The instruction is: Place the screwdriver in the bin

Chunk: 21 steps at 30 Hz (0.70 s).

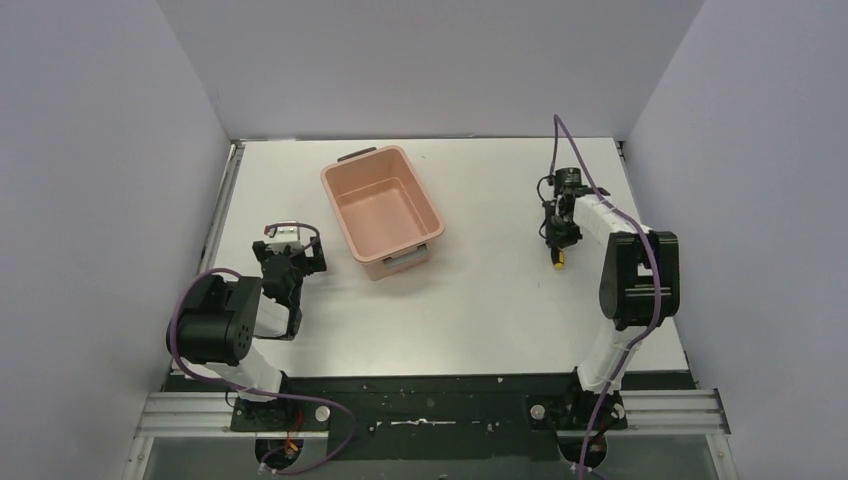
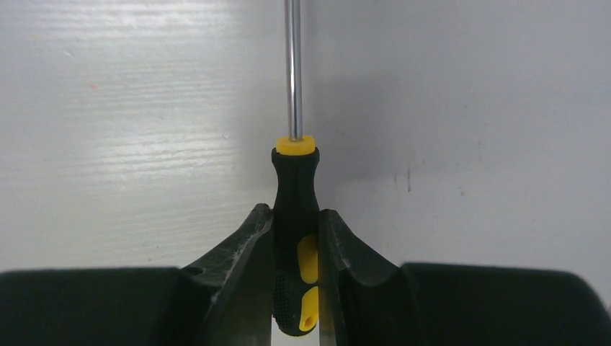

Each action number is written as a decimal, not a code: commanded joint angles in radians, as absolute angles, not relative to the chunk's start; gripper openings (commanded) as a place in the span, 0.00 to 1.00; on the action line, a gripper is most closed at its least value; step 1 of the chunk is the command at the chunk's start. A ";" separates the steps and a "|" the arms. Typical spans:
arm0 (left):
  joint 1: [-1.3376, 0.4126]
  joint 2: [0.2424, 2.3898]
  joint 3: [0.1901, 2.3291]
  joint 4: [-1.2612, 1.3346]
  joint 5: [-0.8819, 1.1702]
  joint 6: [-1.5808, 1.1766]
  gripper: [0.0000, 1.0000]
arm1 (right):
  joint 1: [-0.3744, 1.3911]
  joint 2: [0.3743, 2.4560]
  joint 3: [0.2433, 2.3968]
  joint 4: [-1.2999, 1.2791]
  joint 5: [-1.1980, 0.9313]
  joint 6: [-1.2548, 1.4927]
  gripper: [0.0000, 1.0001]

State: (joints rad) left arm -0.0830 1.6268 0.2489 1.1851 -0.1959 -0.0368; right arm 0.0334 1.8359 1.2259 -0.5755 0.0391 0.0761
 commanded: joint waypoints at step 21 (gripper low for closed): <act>-0.077 1.611 0.254 1.212 -0.181 -0.027 0.97 | 0.511 1.917 2.117 -0.764 0.017 0.368 0.00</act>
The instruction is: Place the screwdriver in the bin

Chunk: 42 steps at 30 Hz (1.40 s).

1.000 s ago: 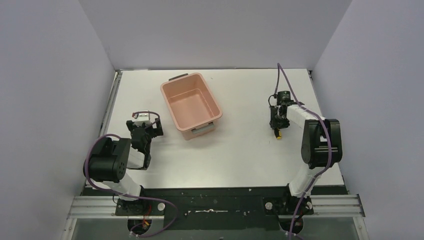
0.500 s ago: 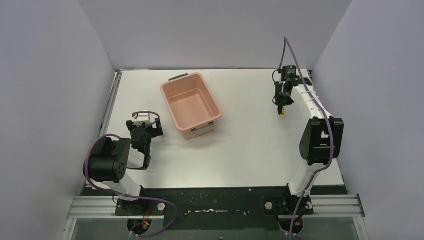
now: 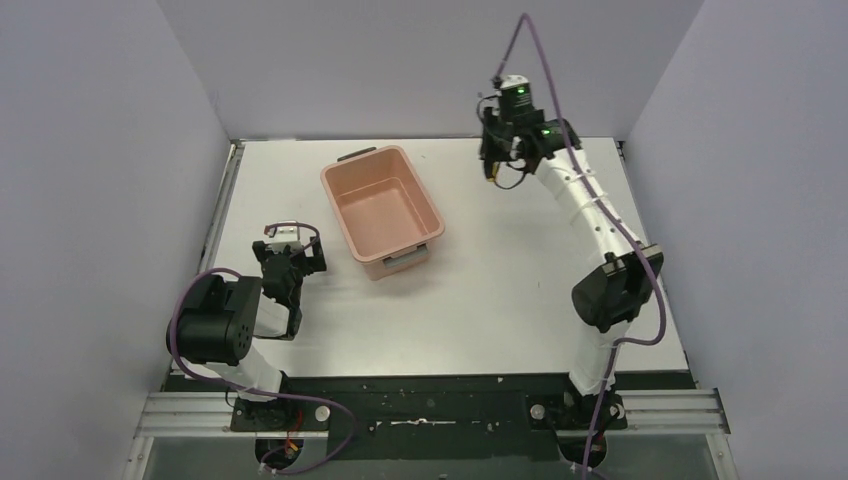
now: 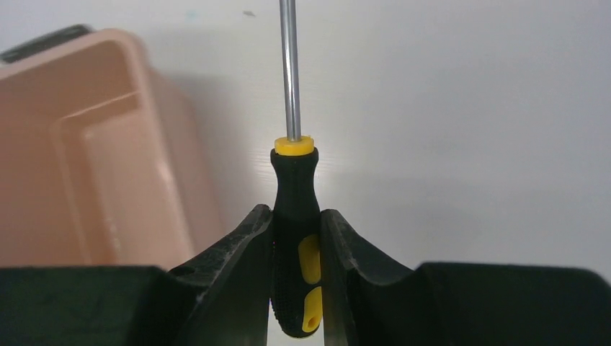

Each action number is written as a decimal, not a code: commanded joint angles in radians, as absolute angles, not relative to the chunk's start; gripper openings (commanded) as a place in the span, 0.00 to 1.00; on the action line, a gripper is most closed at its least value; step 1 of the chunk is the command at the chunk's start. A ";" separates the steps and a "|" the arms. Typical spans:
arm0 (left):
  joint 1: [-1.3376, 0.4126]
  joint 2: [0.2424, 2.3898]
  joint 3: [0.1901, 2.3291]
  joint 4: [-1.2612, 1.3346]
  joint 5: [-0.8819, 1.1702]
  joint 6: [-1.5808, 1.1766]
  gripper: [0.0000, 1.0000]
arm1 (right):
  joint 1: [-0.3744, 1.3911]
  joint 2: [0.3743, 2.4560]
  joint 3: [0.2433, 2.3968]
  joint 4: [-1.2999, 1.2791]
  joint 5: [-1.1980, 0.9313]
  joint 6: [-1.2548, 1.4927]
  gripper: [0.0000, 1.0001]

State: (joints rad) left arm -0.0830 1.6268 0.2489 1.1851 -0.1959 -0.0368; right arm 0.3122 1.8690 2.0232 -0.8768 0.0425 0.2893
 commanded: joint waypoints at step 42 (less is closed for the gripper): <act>-0.077 1.611 0.254 1.212 -0.181 -0.028 0.97 | 0.833 2.092 2.158 -0.592 0.213 0.280 0.69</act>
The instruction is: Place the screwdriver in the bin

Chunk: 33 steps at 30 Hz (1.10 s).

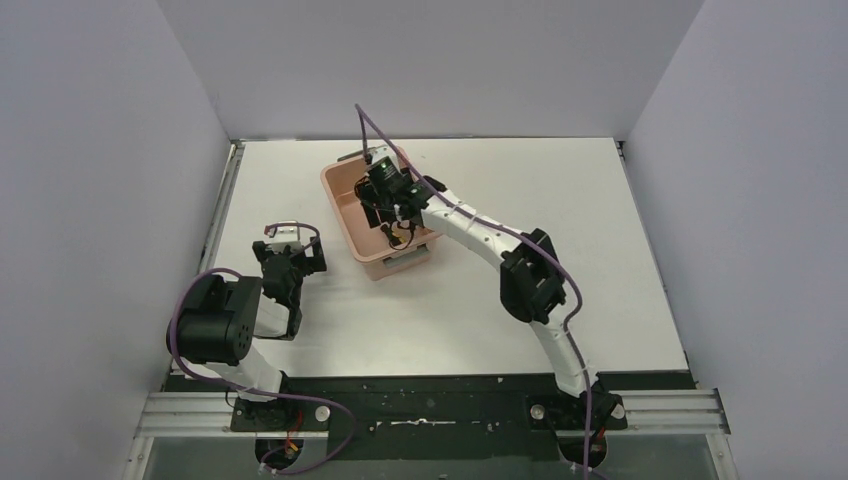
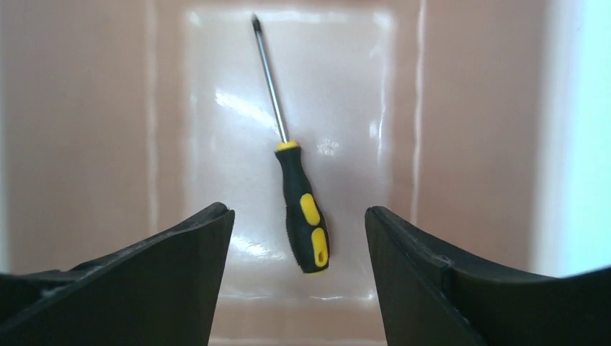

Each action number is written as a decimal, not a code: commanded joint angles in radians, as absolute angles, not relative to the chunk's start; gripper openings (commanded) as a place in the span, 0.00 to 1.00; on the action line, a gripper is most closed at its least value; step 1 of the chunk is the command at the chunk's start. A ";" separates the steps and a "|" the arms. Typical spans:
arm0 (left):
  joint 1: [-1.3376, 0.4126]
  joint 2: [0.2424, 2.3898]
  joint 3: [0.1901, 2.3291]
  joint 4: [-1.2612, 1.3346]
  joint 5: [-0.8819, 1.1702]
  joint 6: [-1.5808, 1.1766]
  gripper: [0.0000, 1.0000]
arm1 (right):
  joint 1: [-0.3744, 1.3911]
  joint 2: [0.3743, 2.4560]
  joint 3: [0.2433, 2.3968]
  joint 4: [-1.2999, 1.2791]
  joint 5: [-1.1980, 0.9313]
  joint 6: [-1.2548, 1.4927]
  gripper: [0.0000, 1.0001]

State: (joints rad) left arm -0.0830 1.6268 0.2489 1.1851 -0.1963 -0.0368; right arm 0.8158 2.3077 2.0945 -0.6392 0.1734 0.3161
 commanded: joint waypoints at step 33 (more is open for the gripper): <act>-0.077 1.612 0.253 1.212 -0.181 -0.027 0.97 | 0.335 0.998 0.483 0.199 0.364 0.203 1.00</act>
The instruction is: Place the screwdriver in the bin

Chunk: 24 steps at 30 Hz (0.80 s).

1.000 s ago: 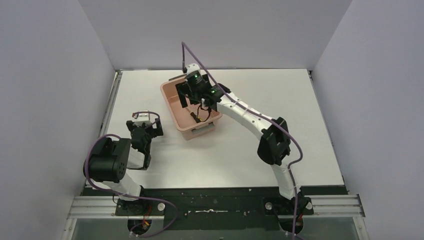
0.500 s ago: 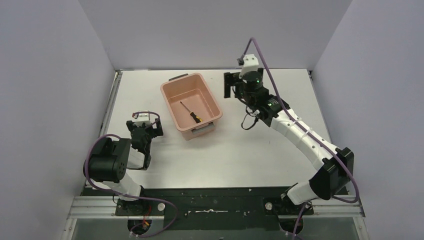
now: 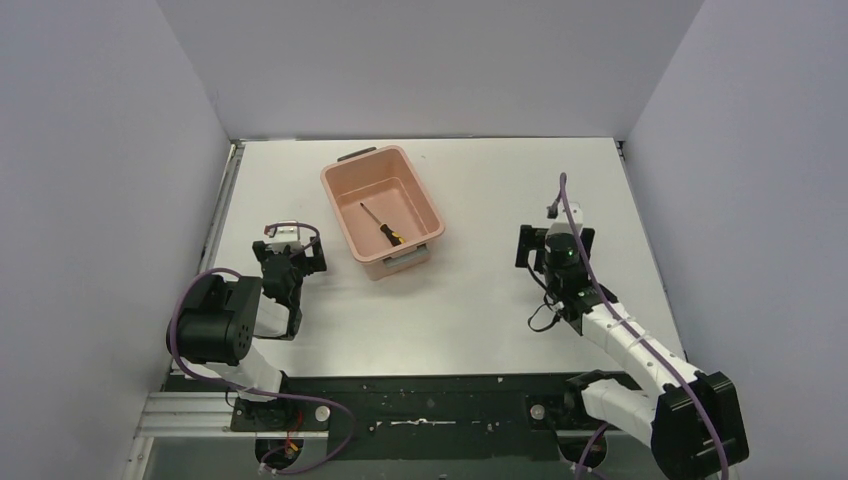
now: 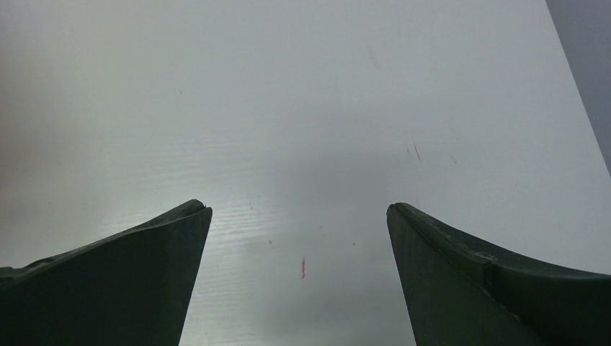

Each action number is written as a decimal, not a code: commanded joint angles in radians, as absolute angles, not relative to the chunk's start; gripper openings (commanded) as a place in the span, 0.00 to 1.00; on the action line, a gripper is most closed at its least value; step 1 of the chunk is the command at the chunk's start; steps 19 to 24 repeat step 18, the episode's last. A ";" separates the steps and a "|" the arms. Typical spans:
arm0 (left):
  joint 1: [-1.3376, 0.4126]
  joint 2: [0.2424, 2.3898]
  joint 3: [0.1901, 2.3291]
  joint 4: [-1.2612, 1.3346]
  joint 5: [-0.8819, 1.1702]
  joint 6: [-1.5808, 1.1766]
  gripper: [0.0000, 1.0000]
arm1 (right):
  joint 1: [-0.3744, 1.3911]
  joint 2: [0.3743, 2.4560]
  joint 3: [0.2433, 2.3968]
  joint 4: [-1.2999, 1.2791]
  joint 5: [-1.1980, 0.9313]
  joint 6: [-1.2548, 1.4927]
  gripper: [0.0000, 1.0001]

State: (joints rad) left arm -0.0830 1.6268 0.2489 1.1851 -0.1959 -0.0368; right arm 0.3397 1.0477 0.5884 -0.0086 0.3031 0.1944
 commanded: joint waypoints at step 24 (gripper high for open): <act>-0.077 1.610 0.255 1.209 -0.179 -0.027 0.97 | 0.330 0.970 0.341 0.334 0.387 0.214 1.00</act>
